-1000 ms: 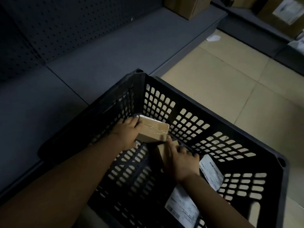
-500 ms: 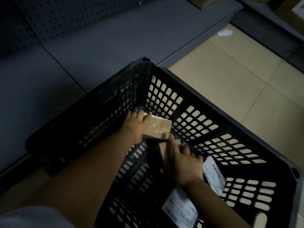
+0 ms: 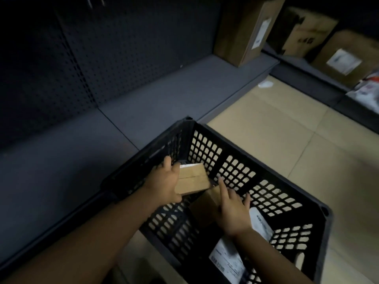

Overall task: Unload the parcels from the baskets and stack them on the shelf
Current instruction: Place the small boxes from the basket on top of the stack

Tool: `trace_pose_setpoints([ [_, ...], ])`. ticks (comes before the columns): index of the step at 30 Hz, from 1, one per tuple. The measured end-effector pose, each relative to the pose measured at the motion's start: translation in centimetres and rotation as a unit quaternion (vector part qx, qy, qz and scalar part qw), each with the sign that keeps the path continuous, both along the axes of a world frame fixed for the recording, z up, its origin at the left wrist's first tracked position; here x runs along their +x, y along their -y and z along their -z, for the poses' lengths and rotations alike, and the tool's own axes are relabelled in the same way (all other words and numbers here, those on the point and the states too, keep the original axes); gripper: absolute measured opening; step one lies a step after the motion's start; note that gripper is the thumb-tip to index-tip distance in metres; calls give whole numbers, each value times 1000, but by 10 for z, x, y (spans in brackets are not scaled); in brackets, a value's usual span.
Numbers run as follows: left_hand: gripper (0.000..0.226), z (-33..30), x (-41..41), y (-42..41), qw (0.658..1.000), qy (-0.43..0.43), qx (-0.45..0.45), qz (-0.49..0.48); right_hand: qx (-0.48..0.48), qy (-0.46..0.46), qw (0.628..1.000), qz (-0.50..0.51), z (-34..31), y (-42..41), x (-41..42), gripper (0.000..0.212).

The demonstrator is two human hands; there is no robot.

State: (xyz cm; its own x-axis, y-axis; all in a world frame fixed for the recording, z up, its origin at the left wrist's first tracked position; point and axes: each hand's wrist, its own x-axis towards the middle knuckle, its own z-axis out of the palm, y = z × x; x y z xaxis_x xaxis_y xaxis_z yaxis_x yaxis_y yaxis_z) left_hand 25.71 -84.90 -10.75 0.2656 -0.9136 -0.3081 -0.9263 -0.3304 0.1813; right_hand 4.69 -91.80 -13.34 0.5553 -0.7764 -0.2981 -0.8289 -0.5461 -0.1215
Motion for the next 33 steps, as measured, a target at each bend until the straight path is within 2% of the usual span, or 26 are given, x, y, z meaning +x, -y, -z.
trace_pose_setpoints([
  [5,82,-33,4,-42,1000,18,8,-18,12,-2,1000,0,-17,-19,-14,97],
  [12,99,-14,10,-45,999,1,8,-34,18,-16,1000,4,-3,-10,-16,96],
  [15,104,3,16,-38,999,3,17,-37,47,-45,998,9,12,6,0,103],
  [19,96,25,25,-34,999,17,23,-24,104,-111,988,3,44,16,22,116],
  [22,83,32,30,-31,1000,13,20,-18,95,-131,987,-10,66,13,29,117],
  [24,80,32,31,-31,1000,6,7,-17,65,-108,992,-12,72,9,29,115],
  [27,85,26,29,-36,1000,2,-28,-13,23,-35,999,-32,63,1,23,101],
  [33,95,-21,12,-50,997,43,-55,-11,-54,87,993,-65,-8,-14,-8,99],
])
